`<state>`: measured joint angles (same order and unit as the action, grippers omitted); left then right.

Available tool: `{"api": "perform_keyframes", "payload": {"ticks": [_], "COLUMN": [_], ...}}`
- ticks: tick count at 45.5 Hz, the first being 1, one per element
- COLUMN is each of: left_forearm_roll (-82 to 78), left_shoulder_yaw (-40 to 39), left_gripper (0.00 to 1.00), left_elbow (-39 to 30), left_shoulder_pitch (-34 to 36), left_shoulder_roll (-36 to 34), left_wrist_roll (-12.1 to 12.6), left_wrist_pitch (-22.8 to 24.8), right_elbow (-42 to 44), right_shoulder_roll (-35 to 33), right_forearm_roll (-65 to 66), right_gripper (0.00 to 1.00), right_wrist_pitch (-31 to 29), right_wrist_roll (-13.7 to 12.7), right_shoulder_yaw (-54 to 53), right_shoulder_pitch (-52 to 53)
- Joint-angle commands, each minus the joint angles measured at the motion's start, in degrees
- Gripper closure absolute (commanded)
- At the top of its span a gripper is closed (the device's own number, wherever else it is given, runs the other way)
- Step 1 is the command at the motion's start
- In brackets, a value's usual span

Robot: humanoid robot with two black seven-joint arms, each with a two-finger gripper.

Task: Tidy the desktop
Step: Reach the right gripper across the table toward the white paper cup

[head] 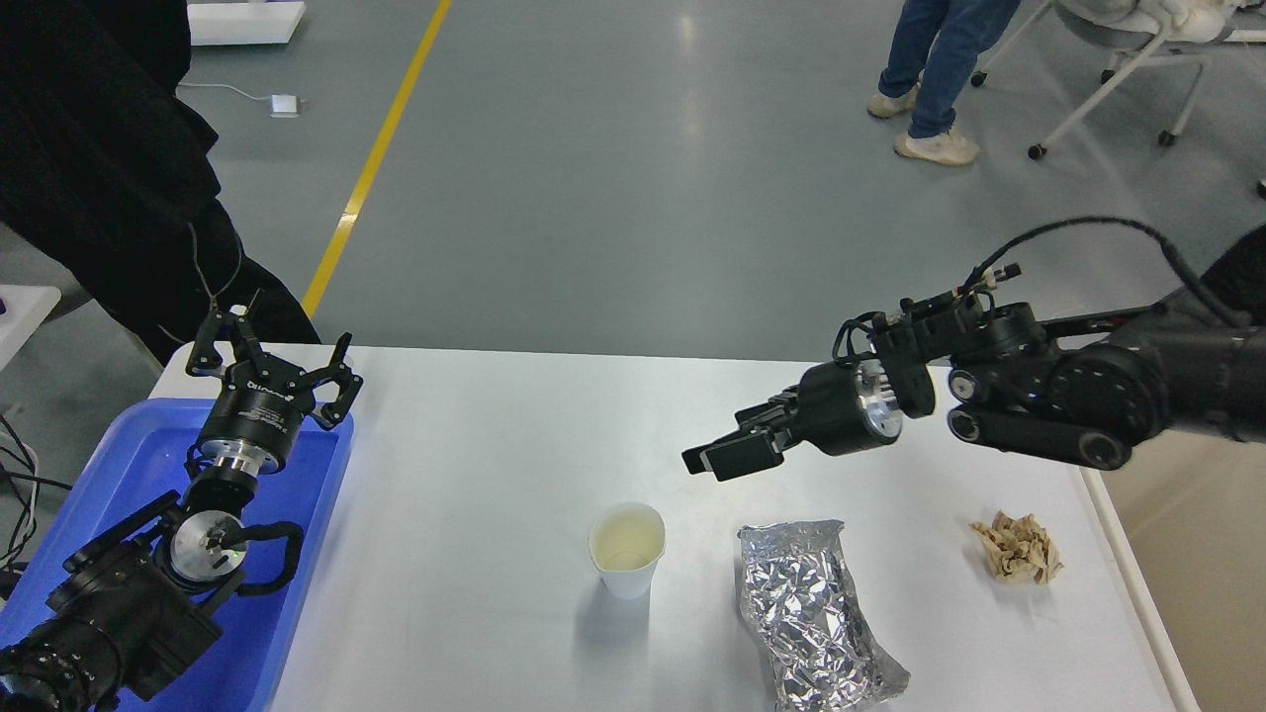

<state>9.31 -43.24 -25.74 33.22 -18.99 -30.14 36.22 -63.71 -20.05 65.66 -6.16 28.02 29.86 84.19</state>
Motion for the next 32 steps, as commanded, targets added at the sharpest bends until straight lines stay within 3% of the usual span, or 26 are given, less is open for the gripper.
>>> {"api": "perform_keyframes", "payload": {"ticks": [1,32], "left_forearm_roll": [0.0,0.0], "left_shoulder_yaw": [0.0,0.0], "left_gripper": [0.0,0.0], "left_elbow": [-0.01,-0.01], "left_shoulder_pitch": [0.0,0.0], "left_shoulder_roll": [0.0,0.0], "left_wrist_roll": [0.0,0.0], "left_wrist_pitch": [-0.01,-0.01], "right_elbow": [7.45,19.06], "right_shoulder_roll": [11.52,17.86], "right_forearm_roll": [0.35,-0.27], "right_gripper": [0.01,0.0], "right_wrist_pitch": [0.27,2.29], "right_wrist_roll": [0.02,-0.07], "right_shoulder_yaw": [1.86,1.86], "right_shoulder_pitch": [-4.56,-13.08]}}
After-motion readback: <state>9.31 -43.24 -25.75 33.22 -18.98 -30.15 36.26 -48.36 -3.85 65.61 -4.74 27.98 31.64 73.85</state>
